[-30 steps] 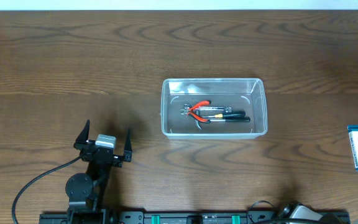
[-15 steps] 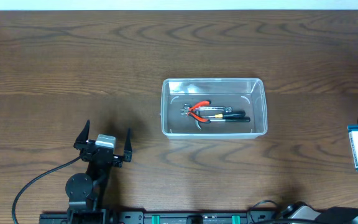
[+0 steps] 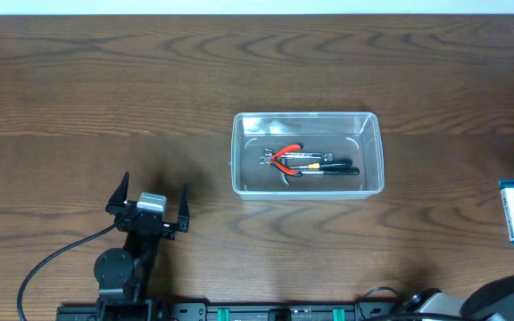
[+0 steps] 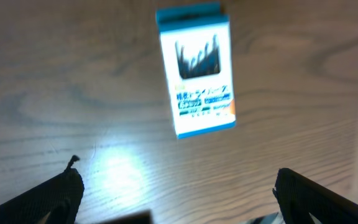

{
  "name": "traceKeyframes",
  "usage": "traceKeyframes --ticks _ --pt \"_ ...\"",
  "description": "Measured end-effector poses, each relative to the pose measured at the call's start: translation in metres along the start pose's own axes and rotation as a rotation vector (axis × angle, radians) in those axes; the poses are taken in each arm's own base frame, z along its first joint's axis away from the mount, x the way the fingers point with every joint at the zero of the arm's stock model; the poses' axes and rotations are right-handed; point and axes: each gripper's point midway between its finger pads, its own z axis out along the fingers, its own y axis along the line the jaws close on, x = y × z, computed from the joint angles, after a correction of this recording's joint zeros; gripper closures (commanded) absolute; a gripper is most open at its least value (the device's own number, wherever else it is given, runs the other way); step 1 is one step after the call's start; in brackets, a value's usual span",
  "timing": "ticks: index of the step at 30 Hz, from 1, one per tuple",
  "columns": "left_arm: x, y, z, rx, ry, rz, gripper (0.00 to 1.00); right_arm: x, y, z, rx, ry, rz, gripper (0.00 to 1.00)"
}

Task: Pack container
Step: 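Move the right gripper down over the blue-white screwdriver-set box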

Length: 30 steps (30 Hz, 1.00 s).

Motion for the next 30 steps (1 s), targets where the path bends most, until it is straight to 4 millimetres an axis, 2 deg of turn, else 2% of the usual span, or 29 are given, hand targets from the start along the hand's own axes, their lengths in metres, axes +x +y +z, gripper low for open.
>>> traceKeyframes --ticks 6,18,23,30 --pt "0.0 0.0 0.0 0.0 0.0 0.0 0.02 0.008 0.0 0.036 -0.047 0.116 0.031 0.01" --pt "0.0 0.0 0.0 0.0 0.0 0.0 0.02 0.007 -0.003 0.057 -0.07 0.146 -0.006 0.01" --pt "0.0 0.0 0.0 0.0 0.0 0.0 0.02 0.005 0.003 0.065 -0.114 0.138 -0.045 0.01" --pt "0.0 0.0 0.0 0.0 0.0 0.0 0.02 -0.002 0.008 0.088 -0.172 0.131 -0.071 0.01"
